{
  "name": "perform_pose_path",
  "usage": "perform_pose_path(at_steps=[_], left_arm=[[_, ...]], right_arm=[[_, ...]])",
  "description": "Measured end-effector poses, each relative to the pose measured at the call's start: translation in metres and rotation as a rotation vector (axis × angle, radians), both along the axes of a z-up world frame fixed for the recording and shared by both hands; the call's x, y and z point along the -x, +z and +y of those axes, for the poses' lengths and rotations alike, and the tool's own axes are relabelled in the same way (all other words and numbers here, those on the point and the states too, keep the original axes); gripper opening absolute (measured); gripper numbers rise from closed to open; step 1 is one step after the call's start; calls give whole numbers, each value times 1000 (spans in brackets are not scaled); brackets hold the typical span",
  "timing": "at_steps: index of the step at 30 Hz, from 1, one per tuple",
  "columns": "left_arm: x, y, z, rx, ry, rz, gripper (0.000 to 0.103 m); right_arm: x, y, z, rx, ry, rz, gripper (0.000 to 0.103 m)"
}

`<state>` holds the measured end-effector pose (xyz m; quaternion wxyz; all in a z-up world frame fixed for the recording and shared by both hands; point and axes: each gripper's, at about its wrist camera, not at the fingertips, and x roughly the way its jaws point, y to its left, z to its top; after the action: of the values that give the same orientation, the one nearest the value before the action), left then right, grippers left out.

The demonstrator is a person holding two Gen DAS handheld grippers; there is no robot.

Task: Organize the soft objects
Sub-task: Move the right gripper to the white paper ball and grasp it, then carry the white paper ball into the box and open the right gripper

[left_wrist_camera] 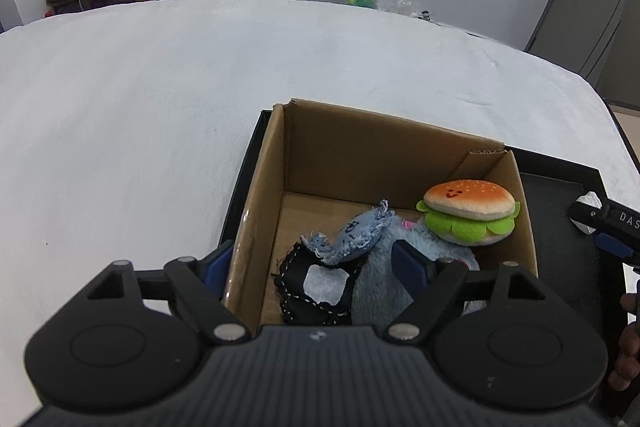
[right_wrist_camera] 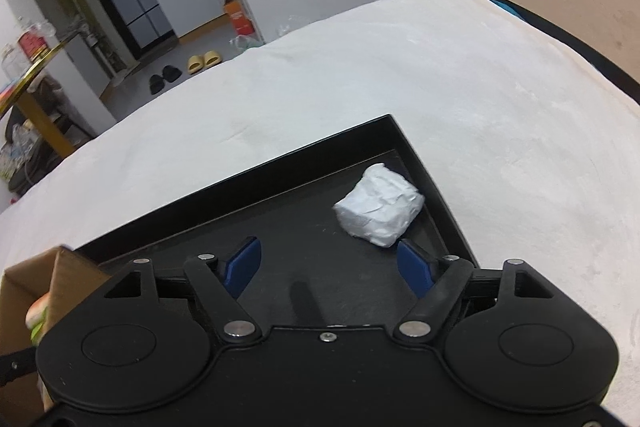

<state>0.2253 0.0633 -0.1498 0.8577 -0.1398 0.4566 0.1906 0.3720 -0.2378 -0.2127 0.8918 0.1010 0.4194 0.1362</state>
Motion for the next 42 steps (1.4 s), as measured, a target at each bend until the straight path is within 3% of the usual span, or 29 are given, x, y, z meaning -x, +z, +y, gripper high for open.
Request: perform_pose_path(at_steps=[14, 16, 24, 42], left_arm=[[-1, 0, -2, -5, 6, 9, 81], [-1, 1, -1, -3, 8, 9, 81], [5, 2, 4, 16, 17, -2, 81], [34, 12, 11, 81, -33, -49, 81]], right_arm=[[-19, -9, 6, 32, -39, -6, 73], [-19, -9, 7, 67, -39, -8, 44], [0, 2, 7, 105, -11, -32, 44], [48, 48, 23, 72, 87, -75, 44]])
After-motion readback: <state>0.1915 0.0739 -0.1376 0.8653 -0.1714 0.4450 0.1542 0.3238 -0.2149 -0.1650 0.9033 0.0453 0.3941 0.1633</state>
